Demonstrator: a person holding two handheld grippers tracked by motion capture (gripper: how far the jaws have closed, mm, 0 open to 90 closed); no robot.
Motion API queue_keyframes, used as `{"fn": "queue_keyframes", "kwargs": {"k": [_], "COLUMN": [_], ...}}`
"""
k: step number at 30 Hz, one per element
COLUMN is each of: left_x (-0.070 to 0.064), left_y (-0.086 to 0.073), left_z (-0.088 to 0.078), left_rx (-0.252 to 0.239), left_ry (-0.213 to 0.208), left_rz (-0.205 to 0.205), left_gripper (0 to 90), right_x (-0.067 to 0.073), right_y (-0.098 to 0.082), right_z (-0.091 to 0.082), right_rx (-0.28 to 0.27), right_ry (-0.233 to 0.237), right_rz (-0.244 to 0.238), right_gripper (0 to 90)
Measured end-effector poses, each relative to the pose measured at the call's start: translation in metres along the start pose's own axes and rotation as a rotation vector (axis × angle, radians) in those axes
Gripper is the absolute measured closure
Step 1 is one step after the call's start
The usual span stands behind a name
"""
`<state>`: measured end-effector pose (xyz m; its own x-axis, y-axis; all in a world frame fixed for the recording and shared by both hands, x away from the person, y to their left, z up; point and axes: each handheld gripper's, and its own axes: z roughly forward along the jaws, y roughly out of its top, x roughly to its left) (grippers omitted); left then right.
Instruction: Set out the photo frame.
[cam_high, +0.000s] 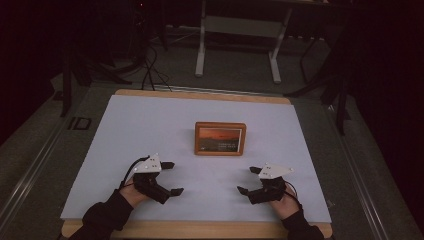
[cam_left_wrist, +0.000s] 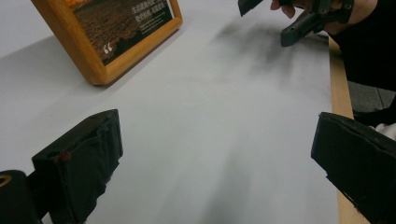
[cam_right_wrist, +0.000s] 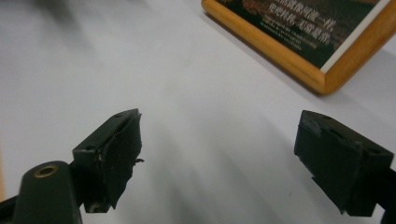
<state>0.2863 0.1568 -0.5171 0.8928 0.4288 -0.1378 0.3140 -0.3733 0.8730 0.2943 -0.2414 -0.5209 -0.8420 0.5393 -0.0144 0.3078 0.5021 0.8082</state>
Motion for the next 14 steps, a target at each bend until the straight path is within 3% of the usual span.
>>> {"fn": "queue_keyframes", "kwargs": {"k": [6,14], "left_x": [0.0002,0.0001], "left_y": [-0.0002,-0.0005], "left_z": [0.0004,0.0016], "left_rx": [0.001,0.004], "left_ry": [-0.002,-0.002], "left_rz": [0.001,0.001], "left_gripper": [2.6,2.6], "right_x": [-0.0029,-0.0030], "right_y": [-0.0051,-0.0061], "right_z": [-0.0058,-0.0030], "right_rx": [-0.030,-0.029], "right_ry": [-0.016,-0.023], "right_rz": [0.030,0.022], "right_gripper": [14.4,14.4]}}
